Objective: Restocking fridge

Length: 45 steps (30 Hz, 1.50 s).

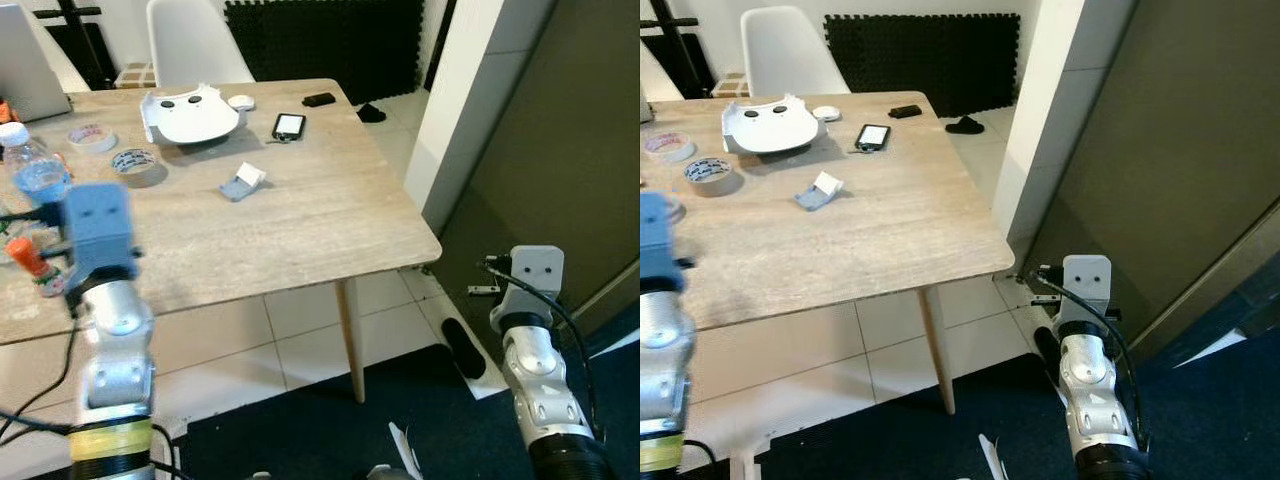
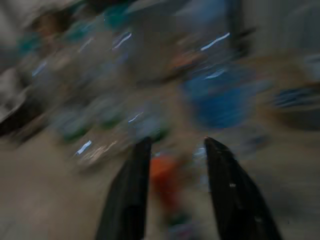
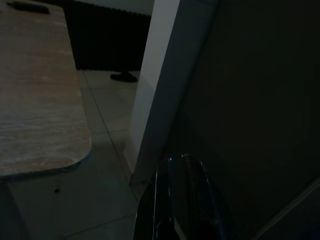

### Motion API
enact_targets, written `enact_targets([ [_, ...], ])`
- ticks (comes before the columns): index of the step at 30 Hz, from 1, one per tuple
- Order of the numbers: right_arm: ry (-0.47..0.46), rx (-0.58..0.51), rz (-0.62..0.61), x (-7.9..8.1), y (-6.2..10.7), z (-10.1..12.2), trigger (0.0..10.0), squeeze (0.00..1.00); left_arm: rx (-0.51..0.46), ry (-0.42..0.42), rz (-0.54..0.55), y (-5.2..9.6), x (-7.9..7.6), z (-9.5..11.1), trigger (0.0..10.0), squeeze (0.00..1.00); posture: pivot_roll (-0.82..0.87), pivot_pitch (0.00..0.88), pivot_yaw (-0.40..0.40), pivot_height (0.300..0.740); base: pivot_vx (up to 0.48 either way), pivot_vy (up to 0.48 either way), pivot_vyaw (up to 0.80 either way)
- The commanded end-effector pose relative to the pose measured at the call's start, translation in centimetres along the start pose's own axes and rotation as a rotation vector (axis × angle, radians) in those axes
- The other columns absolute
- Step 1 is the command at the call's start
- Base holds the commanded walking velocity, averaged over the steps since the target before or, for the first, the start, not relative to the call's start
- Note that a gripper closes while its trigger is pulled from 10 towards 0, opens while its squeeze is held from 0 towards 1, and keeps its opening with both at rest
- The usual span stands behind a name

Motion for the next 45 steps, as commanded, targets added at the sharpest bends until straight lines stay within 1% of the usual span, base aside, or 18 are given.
enact_targets([
  [1, 0.004, 0.008, -0.004, -0.2, 0.1, -0.4, 10.0, 0.0, 0.066, 0.008, 0.01, -1.1, 0.4, -1.4, 10.0, 1.0, 0.07, 0.112, -0.067, 0.74, 0.0, 0.0, 0.0],
  [3, 0.004, 0.007, -0.004, -0.2, 0.2, -0.3, 10.0, 0.0, 0.099, 0.016, 0.024, -2.3, 0.8, -2.1, 10.0, 1.0, 0.07, 0.12, -0.065, 0.74, 0.0, 0.0, 0.0],
  [5, 0.003, 0.005, -0.007, -0.3, 0.2, -0.3, 10.0, 0.0, 0.134, 0.027, 0.032, -3.1, 1.0, -2.7, 10.0, 1.0, 0.07, 0.131, -0.061, 0.74, 0.0, 0.0, 0.0],
  [7, 0.002, 0.004, -0.009, -0.4, 0.2, -0.3, 10.0, 0.0, 0.141, 0.03, 0.021, -3.4, 0.8, -2.8, 10.0, 1.0, 0.07, 0.136, -0.059, 0.74, 0.0, 0.0, 0.0],
  [9, 0.0, 0.003, -0.019, -0.8, 0.3, -0.3, 10.0, 0.0, 0.142, 0.049, -0.029, -3.8, -0.2, -2.4, 10.0, 1.0, 0.06, 0.144, -0.055, 0.74, 0.0, 0.0, 0.0],
  [10, 0.0, 0.003, -0.024, -1.0, 0.4, -0.3, 10.0, 0.0, 0.112, 0.052, -0.063, -4.1, -0.7, -1.7, 10.0, 0.0, 0.06, 0.148, -0.05, 0.74, 0.0, 0.0, 0.0],
  [12, -0.002, 0.0, -0.034, -1.3, 0.6, -0.3, 10.0, 0.0, 0.075, 0.07, -0.108, -4.3, -1.3, -0.5, 10.0, 0.0, 0.06, 0.155, -0.046, 0.74, 0.0, 0.0, 0.0],
  [13, -0.002, 0.0, -0.036, -1.3, 0.6, -0.3, 10.0, 0.0, 0.072, 0.073, -0.118, -4.3, -1.3, -0.3, 10.0, 0.0, 0.06, 0.159, -0.043, 0.74, 0.0, 0.0, 0.0],
  [17, -0.004, 0.0, -0.041, -1.4, 0.7, -0.3, 10.0, 0.0, 0.105, 0.088, -0.126, -4.5, -1.4, -1.1, 10.0, 0.0, 0.06, 0.166, -0.044, 0.74, 0.0, 0.0, 0.0],
  [21, -0.007, 0.001, -0.03, -1.0, 0.8, -0.2, 10.0, 0.0, 0.133, 0.075, -0.117, -5.6, -1.0, -2.3, 10.0, 0.0, 0.05, 0.175, -0.048, 0.74, 0.0, 0.0, 0.0],
  [27, -0.005, 0.003, -0.03, -1.2, 0.8, -0.1, 10.0, 0.0, 0.151, 0.073, -0.112, -6.4, -0.7, -2.8, 10.0, 0.0, 0.05, 0.184, -0.049, 0.74, 0.0, 0.0, 0.0],
  [30, -0.002, 0.006, -0.032, -1.3, 0.9, -0.2, 10.0, 0.0, 0.176, 0.095, -0.103, -6.9, -0.5, -3.3, 10.0, 0.0, 0.05, 0.194, -0.05, 0.74, 0.0, 0.0, 0.0],
  [37, -0.001, 0.01, -0.033, -1.3, 1.2, -0.4, 10.0, 0.0, 0.174, 0.111, -0.11, -7.4, -0.6, -3.3, 10.0, 0.0, 0.04, 0.202, -0.048, 0.74, 0.0, 0.0, 0.0],
  [38, -0.001, 0.011, -0.033, -1.3, 1.2, -0.4, 10.0, 0.0, 0.172, 0.112, -0.108, -7.5, -0.6, -3.3, 6.7, 0.0, 0.04, 0.203, -0.049, 0.74, 0.0, 0.0, 0.0],
  [39, -0.001, 0.012, -0.032, -1.2, 1.3, -0.4, 10.0, 0.0, 0.171, 0.113, -0.105, -7.6, -0.5, -3.4, 4.7, 0.0, 0.04, 0.203, -0.05, 0.74, 0.0, 0.0, 0.0],
  [40, -0.001, 0.012, -0.031, -1.2, 1.3, -0.4, 10.0, 0.0, 0.17, 0.114, -0.103, -7.7, -0.5, -3.4, 1.8, 0.0, 0.04, 0.203, -0.05, 0.74, 0.0, 0.0, 0.0],
  [41, 0.0, 0.013, -0.03, -1.2, 1.3, -0.4, 10.0, 0.0, 0.168, 0.113, -0.103, -7.7, -0.4, -3.5, 0.2, 0.0, 0.04, 0.203, -0.051, 0.74, 0.0, 0.0, 0.0],
  [45, 0.0, 0.013, -0.029, -1.2, 1.2, -0.4, 10.0, 0.0, 0.166, 0.113, -0.104, -7.8, -0.4, -3.5, 0.0, 0.0, 0.04, 0.201, -0.052, 0.74, 0.0, 0.0, 0.0],
])
Point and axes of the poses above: a point about 5 cm out from each wrist's last joint towards the gripper, its own y axis pointing back from the gripper into the wrist, its own z axis along the axis of the wrist's last joint, x = y × z, the point moved 5 cm from there along -y, pointing out of the wrist towards the gripper, and after that the axes turned 13 degrees about -y, right-handed, at the moved point
